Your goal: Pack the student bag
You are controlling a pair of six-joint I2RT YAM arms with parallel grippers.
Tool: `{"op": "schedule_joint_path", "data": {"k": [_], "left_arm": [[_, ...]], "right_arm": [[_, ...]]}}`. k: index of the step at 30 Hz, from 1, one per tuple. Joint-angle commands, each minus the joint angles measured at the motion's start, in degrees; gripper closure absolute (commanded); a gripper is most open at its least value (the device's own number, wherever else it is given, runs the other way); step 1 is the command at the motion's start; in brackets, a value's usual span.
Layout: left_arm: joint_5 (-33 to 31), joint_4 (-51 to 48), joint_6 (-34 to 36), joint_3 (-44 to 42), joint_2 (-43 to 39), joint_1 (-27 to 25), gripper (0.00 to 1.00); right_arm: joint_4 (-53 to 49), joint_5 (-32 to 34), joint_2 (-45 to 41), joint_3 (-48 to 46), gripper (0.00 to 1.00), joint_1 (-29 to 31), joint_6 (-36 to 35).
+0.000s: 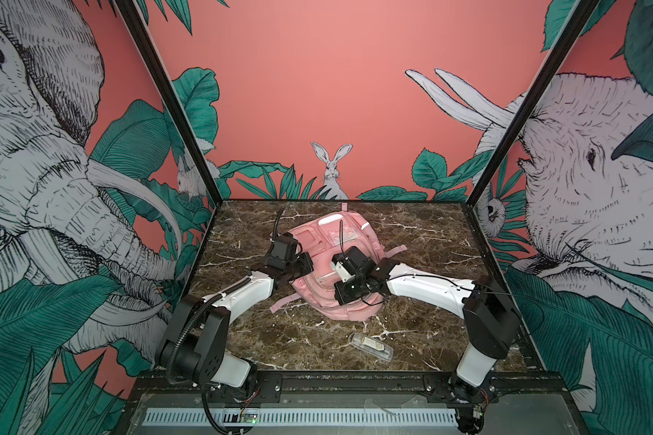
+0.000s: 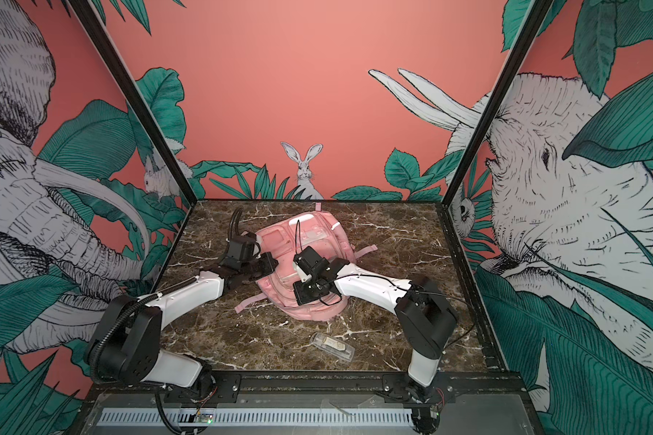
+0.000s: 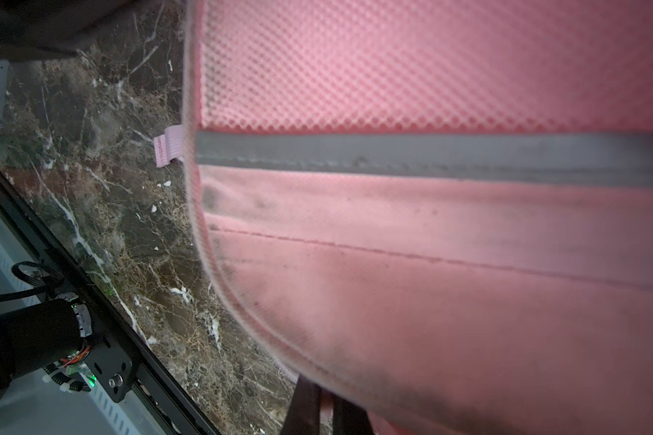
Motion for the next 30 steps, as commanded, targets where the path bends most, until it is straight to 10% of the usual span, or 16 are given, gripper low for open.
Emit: {"op": "schedule_joint_path", "data": {"k": [1, 30], "left_arm": [[0.37, 0.65, -1.38, 0.66, -1.28, -0.23, 1.0], [-0.23, 2.25, -1.46, 3.8, 3.18, -0.34, 1.0]], "right_arm": [[2.64, -1.39, 1.59, 2.68, 1.0, 2.65, 0.4], [2.3, -3.53, 1.67, 7.78, 1.0, 7.46, 3.27]]}}
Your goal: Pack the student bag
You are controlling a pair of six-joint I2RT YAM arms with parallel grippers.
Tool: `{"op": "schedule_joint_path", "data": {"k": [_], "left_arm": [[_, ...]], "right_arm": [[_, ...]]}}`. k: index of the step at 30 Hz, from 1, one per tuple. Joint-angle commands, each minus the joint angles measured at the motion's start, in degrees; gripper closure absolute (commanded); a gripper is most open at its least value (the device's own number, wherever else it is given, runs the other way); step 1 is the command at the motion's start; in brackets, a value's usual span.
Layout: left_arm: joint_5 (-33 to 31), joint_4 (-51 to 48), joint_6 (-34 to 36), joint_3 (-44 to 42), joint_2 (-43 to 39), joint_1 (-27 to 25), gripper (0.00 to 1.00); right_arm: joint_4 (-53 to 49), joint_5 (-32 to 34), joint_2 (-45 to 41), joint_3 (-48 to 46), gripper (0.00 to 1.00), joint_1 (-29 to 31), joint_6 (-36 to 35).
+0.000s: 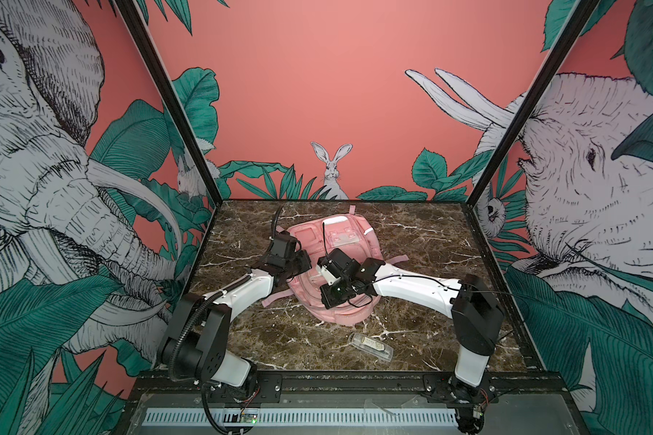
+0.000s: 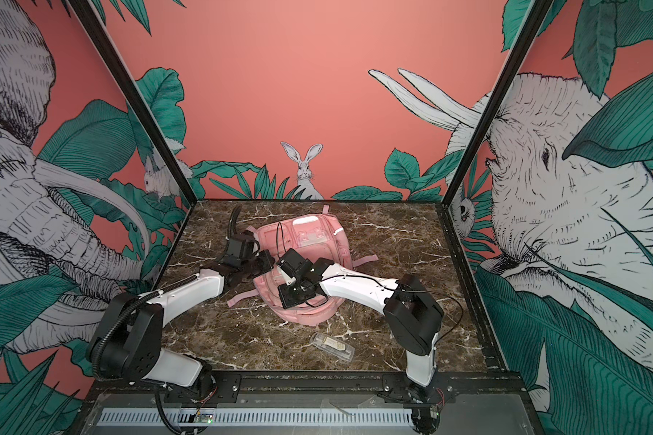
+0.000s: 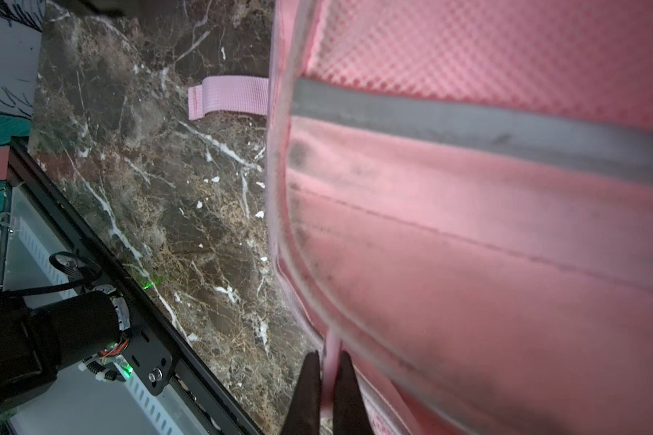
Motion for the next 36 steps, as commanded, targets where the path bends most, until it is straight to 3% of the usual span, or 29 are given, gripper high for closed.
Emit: {"op": "schedule_joint_path", "data": {"k": [1, 14, 24, 30, 36], "left_arm": [[2.59, 2.52, -1.78, 2.51, 1.42, -0.96, 1.0], [0.22, 0.84, -1.25, -0.56, -2.69, -1.1, 1.0], [-2.69, -2.2, -1.31, -7.18, -11.1, -0.45, 1.0], [-2.11, -1.7, -4.78, -11.11, -16.14, -1.23, 0.99], [-0.8, -1.21, -4.55, -9.82, -14.32, -5.24, 0.94]], "right_arm": [[5.95, -3.44, -1.49, 0.86, 1.0, 2.95, 0.43], [7.73, -1.12, 7.66, 10.49, 1.0, 3.43, 1.98], [7.81, -0.52, 0.78, 2.72, 1.0, -3.97, 0.66], [4.99, 0.56, -3.77, -0.74, 1.0, -9.23, -2.88], [1.89, 0.13, -5.29, -1.49, 1.0, -12.47, -5.9]]}}
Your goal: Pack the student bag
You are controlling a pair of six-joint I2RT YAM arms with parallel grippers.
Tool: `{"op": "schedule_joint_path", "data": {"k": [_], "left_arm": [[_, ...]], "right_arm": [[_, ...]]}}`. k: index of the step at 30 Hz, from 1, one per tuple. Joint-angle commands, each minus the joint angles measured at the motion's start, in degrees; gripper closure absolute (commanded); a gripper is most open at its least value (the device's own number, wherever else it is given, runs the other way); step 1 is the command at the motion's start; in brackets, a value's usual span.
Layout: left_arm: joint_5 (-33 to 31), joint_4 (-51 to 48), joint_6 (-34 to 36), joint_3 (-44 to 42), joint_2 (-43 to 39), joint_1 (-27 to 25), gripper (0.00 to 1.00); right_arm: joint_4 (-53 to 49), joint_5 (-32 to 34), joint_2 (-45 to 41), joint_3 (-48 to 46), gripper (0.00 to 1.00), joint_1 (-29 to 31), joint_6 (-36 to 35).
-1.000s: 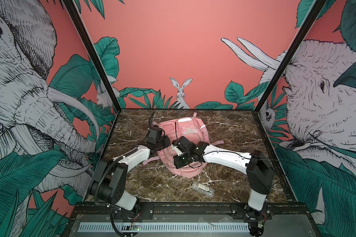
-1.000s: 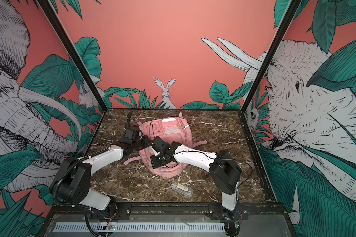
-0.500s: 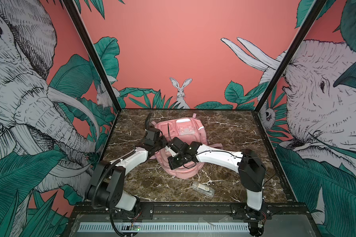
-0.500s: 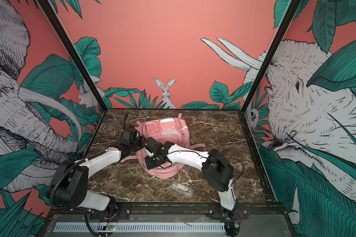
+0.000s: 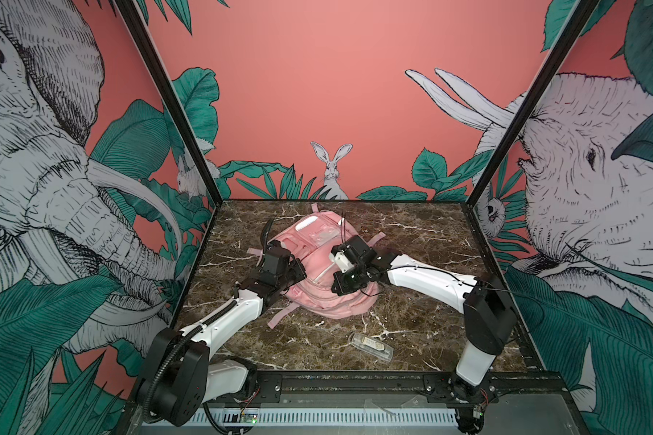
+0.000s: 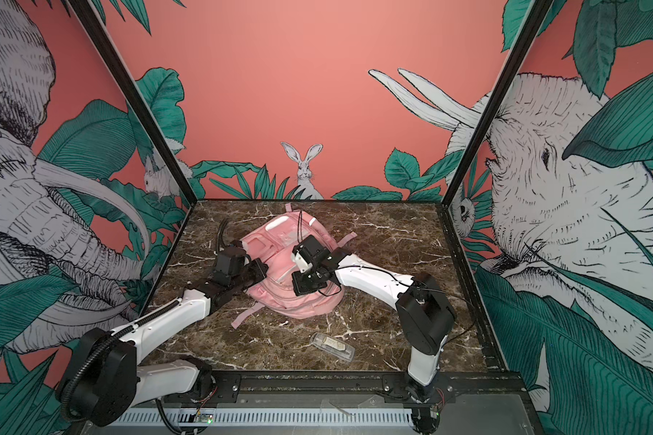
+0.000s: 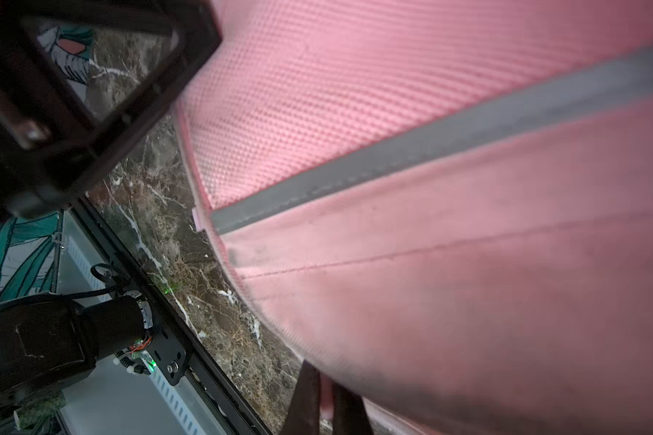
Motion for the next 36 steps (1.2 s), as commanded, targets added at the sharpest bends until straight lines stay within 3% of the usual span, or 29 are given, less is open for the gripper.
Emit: {"op": "schedule_joint_path", "data": {"k": [1, 6, 16, 28, 36], "left_arm": [[3.61, -1.52, 0.14, 0.78, 0.92, -3.15, 0.94], [4.34, 1.26, -0.36, 4.45, 6.61, -6.64, 0.93], [3.95, 2.58, -0.7, 8.14, 9.96, -7.03, 0.93], [2.91, 4.08, -1.91, 7.74, 11.07, -7.34, 0.94], [1.25, 4.11, -1.61, 9.02, 12.34, -7.39, 0.95]], "right_arm": [[2.27, 4.88, -1.33, 0.81, 1.0, -1.92, -2.75], [2.07, 4.01, -1.41, -0.68, 1.0, -1.83, -2.04], [4.14, 3.51, -2.56, -5.21, 1.0, 0.85, 0.36], [8.03, 1.51, 2.71, 3.0, 1.0, 7.35, 4.8], [5.81, 2.16, -0.32, 1.37, 1.0, 8.62, 4.34]]}}
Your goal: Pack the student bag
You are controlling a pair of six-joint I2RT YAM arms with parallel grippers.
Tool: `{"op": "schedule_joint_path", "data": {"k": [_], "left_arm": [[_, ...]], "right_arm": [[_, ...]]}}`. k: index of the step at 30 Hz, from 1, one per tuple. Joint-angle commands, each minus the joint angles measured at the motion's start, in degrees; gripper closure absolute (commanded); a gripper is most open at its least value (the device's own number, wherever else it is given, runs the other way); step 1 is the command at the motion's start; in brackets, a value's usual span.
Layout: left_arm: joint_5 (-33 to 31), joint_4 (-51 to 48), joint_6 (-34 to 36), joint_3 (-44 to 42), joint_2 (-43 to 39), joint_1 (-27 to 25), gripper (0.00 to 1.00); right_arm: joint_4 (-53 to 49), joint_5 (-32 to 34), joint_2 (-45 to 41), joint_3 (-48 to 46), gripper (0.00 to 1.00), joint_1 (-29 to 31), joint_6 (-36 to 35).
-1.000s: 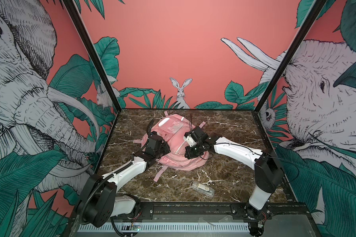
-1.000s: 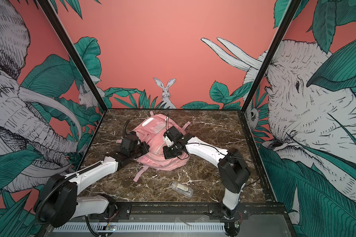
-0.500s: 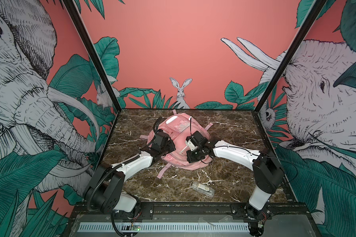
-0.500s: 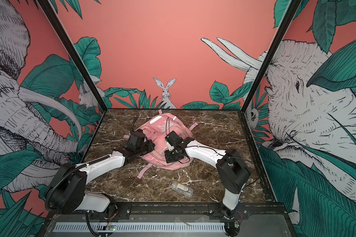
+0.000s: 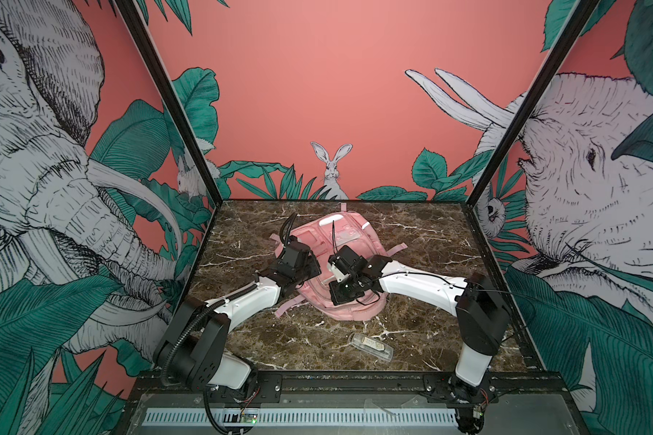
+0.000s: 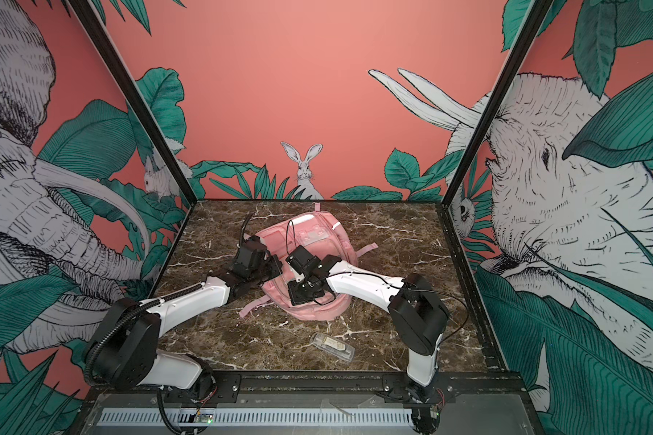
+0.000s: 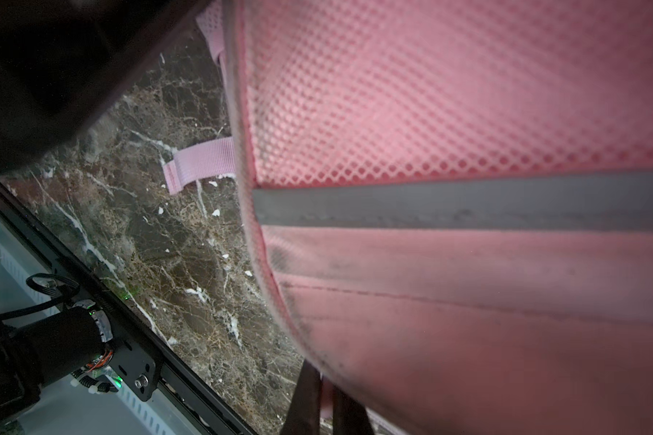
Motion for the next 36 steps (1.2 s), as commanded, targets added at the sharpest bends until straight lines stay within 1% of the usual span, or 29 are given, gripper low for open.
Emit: {"op": "schedule_joint_path", "data": {"k": [1, 7, 15, 20, 24, 29, 33, 36], "left_arm": [[5.12, 2.42, -0.58, 2.2, 1.53, -1.9, 0.95], [6.29, 4.01, -1.34, 4.47, 4.68, -1.87, 0.96], [5.89, 3.22, -1.11, 3.89, 3.36, -1.89, 0.96], [3.33, 1.58, -0.27, 1.36, -0.06, -1.69, 0.96], [1.88, 0.21, -0.05, -1.94, -4.14, -0.87, 0.96], [0.6, -1.69, -0.4, -7.0, -9.8, 0.15, 0.96], [1.66, -2.86, -1.07, -8.66, -11.82, 0.15, 0.96], [2.26, -2.12, -2.18, -10.08, -12.72, 0.0, 0.94]], "right_arm": [[7.41, -3.04, -3.18, 0.91, 1.0, 1.58, -0.86], [9.84, -3.76, -2.87, -0.02, 1.0, 2.61, 1.06], [12.38, -4.02, 3.36, 6.47, 1.0, 3.01, 2.51], [11.24, -3.56, 5.61, 10.08, 1.0, 2.71, 1.62], [9.35, -3.14, 4.84, 10.85, 1.0, 0.94, 0.18], [7.8, -2.58, 1.97, 8.78, 1.0, -2.26, -1.57], [7.17, -2.51, 0.2, 6.84, 1.0, -4.24, -2.71], [6.4, -2.17, -0.82, 6.0, 1.0, -5.35, -3.91]]}}
